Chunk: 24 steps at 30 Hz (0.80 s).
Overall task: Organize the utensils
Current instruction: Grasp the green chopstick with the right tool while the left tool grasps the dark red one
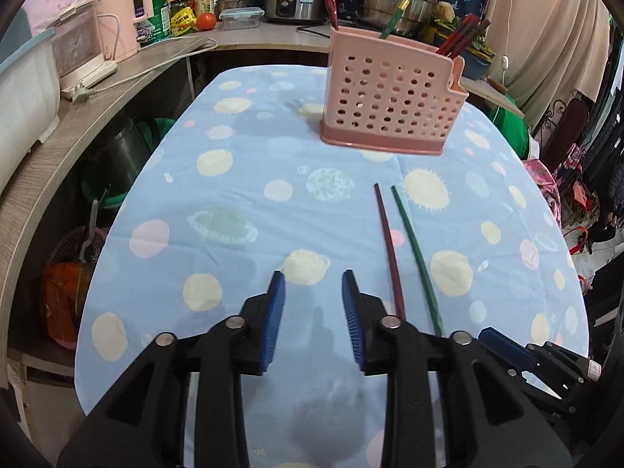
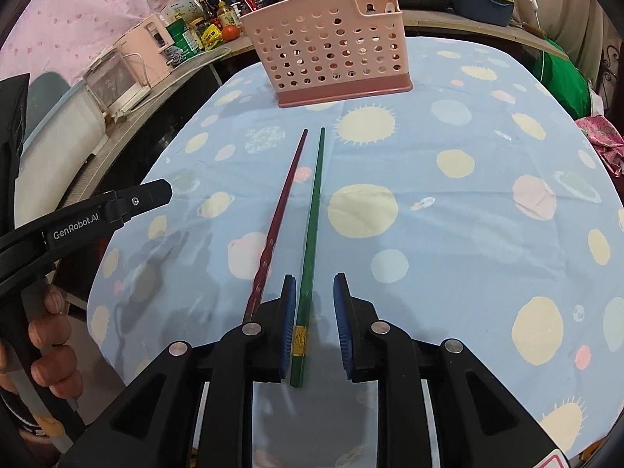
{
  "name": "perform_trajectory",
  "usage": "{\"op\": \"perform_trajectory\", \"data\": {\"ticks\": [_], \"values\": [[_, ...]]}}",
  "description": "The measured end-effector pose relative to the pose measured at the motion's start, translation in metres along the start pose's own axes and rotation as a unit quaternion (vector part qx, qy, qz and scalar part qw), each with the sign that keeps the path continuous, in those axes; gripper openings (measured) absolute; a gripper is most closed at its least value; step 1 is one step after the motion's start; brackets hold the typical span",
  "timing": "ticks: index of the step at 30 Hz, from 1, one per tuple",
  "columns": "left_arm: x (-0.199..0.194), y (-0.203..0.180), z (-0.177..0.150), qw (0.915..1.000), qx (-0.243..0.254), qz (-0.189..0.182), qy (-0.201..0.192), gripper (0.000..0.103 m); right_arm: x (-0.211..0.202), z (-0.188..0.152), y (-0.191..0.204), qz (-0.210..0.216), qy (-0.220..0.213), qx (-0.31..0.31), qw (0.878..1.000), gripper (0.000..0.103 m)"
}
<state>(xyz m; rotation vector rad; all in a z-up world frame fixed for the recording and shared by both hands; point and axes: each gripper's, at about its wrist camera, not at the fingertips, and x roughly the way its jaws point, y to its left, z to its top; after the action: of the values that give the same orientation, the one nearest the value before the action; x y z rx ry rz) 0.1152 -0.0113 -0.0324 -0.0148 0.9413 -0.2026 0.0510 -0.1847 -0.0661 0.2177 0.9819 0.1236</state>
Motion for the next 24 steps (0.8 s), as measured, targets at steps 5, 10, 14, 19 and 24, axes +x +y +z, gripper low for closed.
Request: {"op": "perform_trajectory", "data": {"ticks": [5,10,14,19,24], "values": [[0.002,-0.001,-0.011,0.9999,0.006,0.002,0.01,0.036,0.007,-0.006,0.002,-0.001,0.013,-0.002,1.0,0.022],[0.005,-0.003,-0.019,0.9998,0.009,0.0,0.018,0.036,0.012,-0.012,0.005,-0.001,0.023,-0.008,1.0,0.022],[0.006,-0.006,-0.023,0.9997,0.013,0.0,0.021,0.045,0.015,-0.017,0.008,0.0,0.03,-0.013,0.999,0.022],[0.006,-0.01,-0.027,0.9995,0.018,-0.004,0.026,0.045,0.017,-0.02,0.009,-0.004,0.033,-0.017,0.999,0.021],[0.007,-0.013,-0.031,0.9992,0.023,-0.008,0.033,0.045,0.016,-0.024,0.011,-0.025,0.026,-0.035,0.999,0.013]]}}
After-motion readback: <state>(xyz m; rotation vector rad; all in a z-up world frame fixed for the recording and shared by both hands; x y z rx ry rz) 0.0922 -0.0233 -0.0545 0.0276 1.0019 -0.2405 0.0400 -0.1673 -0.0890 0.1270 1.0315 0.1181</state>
